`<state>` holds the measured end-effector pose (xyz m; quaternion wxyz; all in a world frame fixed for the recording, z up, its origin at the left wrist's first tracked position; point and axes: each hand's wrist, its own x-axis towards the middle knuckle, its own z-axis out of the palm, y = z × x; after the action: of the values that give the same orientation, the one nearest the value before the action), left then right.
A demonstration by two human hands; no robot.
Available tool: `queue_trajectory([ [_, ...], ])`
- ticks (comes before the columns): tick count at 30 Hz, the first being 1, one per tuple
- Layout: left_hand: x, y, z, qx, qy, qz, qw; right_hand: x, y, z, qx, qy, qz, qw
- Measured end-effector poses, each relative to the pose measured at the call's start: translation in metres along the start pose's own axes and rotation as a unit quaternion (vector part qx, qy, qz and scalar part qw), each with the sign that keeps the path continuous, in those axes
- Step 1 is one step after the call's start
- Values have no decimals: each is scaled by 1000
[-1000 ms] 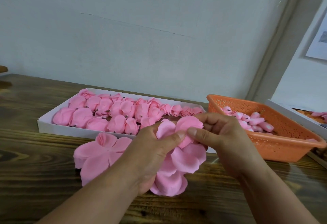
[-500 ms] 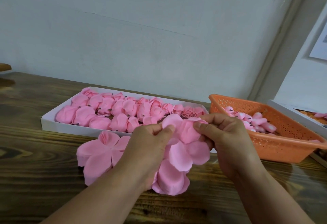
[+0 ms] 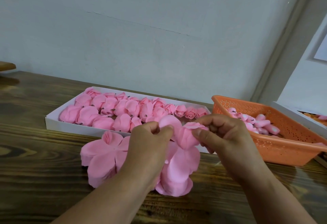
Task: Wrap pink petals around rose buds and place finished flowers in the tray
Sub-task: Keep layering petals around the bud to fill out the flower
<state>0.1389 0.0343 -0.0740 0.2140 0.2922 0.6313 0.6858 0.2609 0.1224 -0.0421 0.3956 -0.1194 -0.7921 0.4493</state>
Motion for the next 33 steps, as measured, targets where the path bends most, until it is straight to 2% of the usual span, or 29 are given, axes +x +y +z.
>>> queue_trajectory([
  [4, -6, 5, 2, -41, -43, -38, 998, 3, 8, -2, 45, 36, 26, 998],
  [9, -8, 6, 2, -57, -49, -78, 994, 2, 9, 0, 43, -7, 19, 999],
  [16, -9, 8, 2, -4, -44, -65, 997, -1, 0, -3, 52, -79, -17, 995],
  [21, -7, 7, 1, 41, -58, -17, 997, 0, 1, -7, -6, -55, -3, 998],
  [29, -3, 5, 1, -2, -26, -49, 998, -2, -1, -10, 24, -119, -35, 992],
  [33, -4, 6, 2, -11, -37, -58, 998, -3, -2, -14, 12, -116, -38, 992],
])
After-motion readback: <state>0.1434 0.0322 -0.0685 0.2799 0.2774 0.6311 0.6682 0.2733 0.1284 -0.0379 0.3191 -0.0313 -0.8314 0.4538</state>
